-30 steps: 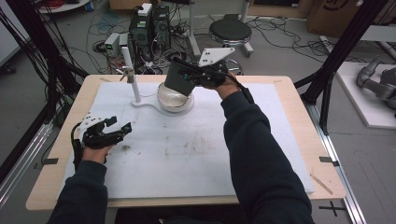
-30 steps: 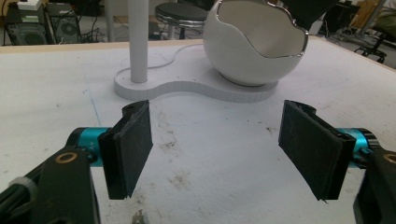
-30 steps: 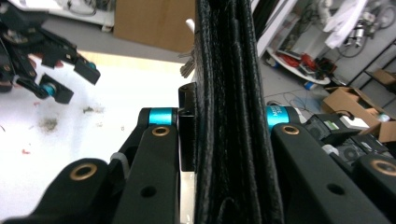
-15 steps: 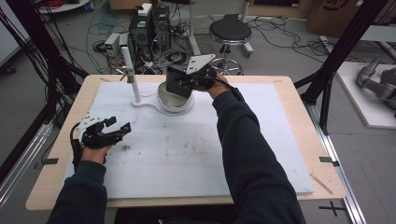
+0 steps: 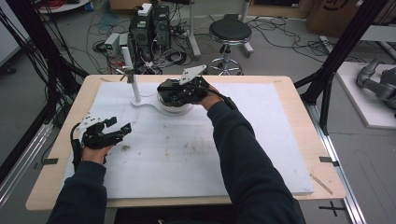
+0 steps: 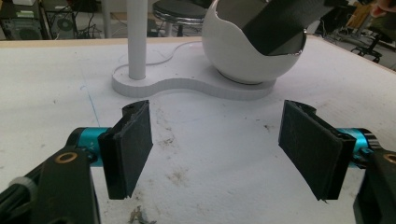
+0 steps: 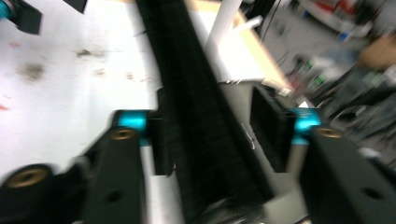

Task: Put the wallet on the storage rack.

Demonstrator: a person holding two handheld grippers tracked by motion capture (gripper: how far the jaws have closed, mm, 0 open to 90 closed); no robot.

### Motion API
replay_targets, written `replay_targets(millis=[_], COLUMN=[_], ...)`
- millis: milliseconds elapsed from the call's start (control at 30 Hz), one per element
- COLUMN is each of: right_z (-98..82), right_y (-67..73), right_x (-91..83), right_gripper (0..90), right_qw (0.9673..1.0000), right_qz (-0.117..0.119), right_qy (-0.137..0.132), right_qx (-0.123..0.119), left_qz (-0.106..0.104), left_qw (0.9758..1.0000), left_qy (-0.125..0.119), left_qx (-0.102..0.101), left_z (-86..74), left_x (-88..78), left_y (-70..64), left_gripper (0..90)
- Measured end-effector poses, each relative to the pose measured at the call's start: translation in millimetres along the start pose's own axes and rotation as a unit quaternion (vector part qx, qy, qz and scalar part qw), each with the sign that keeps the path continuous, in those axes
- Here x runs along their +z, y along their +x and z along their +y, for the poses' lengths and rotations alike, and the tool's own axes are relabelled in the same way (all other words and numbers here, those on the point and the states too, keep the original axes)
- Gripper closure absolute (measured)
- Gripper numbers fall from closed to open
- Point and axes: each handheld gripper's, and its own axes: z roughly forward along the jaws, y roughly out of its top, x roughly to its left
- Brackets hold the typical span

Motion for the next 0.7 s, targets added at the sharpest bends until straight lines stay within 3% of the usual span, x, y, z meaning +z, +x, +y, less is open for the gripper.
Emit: replay_targets(millis=[67, 167, 300, 367, 400, 467, 700], right_z=[-0.9, -4.1, -3.1, 0.2, 0.2, -1.8, -11.6], right_y=[3.8, 9.8, 14.5, 19.5, 21.6, 23.0, 30.4], right_x=[-0.3, -6.8, -17.3, -23.0, -25.3, -27.1, -27.4], right_gripper=[47.6, 43.0, 36.4, 39.8, 50.5, 55.7, 52.3], right_qw=[0.9998, 0.9997, 0.9987, 0.9987, 0.9989, 0.9988, 0.9978], right_qz=[0.011, 0.01, 0.02, 0.027, 0.027, 0.033, 0.044], right_qy=[0.012, -0.009, -0.012, -0.021, -0.028, -0.028, -0.034], right_qx=[0.008, 0.021, 0.044, 0.039, 0.027, 0.022, 0.035], left_qz=[-0.001, 0.0, -0.001, 0.0, 0.0, -0.001, -0.001], left_qw=[1.0, 1.0, 1.0, 1.0, 1.0, 1.0, 1.0], left_qy=[0.0, -0.001, 0.0, 0.0, -0.001, -0.001, 0.0], left_qx=[0.0, -0.002, -0.001, -0.002, -0.002, -0.001, -0.001], left_z=[0.0, -0.1, -0.1, -0.1, -0.2, 0.0, 0.0], left_x=[0.1, 0.2, 0.3, 0.6, 0.7, 0.3, 0.2], left_y=[-0.2, 0.0, 0.1, -0.4, -0.5, -0.5, -0.1], left_gripper=[25.7, 25.7, 25.7, 25.7, 25.7, 25.8, 25.7])
